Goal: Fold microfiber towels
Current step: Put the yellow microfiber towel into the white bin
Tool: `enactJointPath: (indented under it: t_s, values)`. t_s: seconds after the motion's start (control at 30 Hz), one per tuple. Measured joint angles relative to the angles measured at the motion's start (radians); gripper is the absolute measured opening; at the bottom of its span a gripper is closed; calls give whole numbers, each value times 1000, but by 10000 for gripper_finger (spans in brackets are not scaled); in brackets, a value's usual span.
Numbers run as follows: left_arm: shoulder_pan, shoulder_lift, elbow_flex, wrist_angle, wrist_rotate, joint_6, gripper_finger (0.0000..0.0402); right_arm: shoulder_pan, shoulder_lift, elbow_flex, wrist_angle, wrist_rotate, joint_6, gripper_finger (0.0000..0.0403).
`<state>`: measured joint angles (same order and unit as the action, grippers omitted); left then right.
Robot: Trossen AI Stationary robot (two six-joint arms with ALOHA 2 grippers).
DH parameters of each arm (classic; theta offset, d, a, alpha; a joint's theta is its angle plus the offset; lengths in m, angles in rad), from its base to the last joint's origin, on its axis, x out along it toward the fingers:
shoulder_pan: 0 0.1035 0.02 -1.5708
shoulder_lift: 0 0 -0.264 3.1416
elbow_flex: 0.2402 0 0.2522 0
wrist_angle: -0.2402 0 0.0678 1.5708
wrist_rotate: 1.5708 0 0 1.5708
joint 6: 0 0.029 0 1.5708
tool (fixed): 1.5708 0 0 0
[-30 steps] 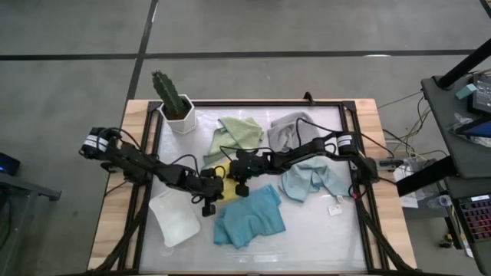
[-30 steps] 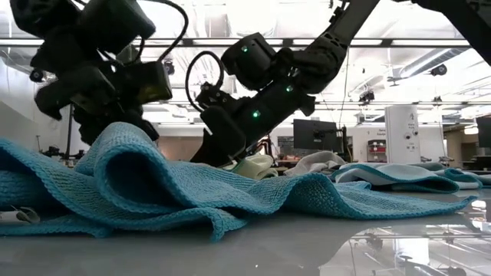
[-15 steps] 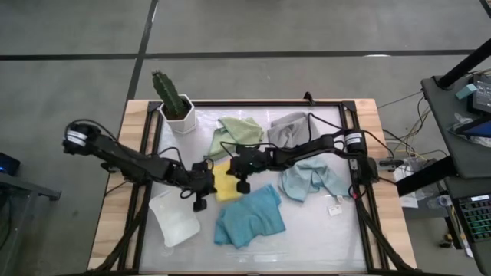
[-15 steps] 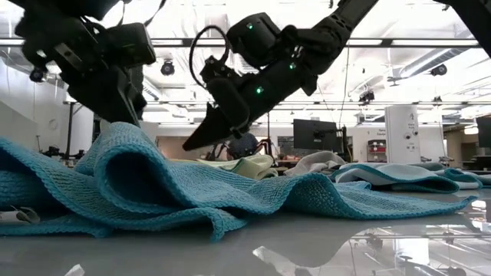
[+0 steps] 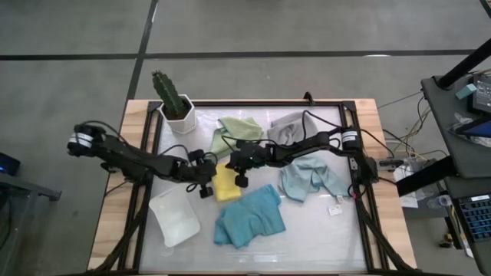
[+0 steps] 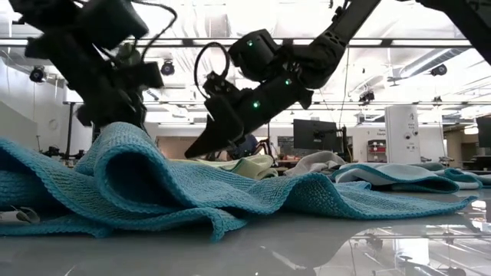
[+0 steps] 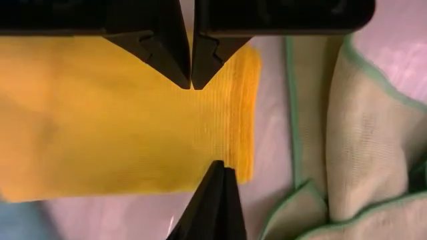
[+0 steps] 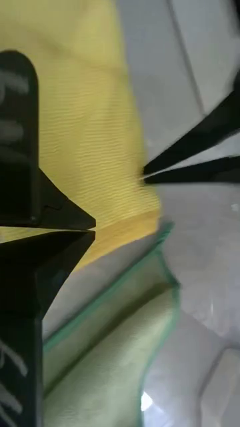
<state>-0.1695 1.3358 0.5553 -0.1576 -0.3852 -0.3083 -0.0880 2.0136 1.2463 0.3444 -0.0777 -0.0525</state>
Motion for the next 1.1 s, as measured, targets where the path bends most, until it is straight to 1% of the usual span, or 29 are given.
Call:
enactJointPath:
  t_s: [0.17, 0.33, 0.57, 0.7, 0.8, 0.9, 0.97, 1.03, 1.1]
  values:
    - [19, 74, 0, -6, -12, -42, 0, -5, 2, -12, 13, 0, 0, 9]
    - [22, 95, 3, -6, -12, -52, 0, -15, 35, -13, 19, 1, 14, 9]
    - [22, 31, 35, -5, 12, -53, 0, -20, 18, -11, -59, -5, 75, 9]
    - [18, -4, 35, 0, 1, -49, 0, -20, -15, 25, -181, -49, 127, 17]
    - [18, -15, 28, -4, -37, -45, 0, -20, -43, 65, -310, -75, 191, 37]
    - [19, -22, 27, -11, -38, -45, 0, -20, -55, 107, -427, -108, 311, 67]
    - [19, -24, 27, -8, -37, -50, 0, -20, -58, 126, -494, -142, 410, 94]
    - [15, -24, 26, -5, 0, -53, 0, -20, -58, 133, -527, -187, 504, 124]
    - [6, -19, 23, 24, 66, -54, 0, -20, -58, 132, -552, -215, 581, 155]
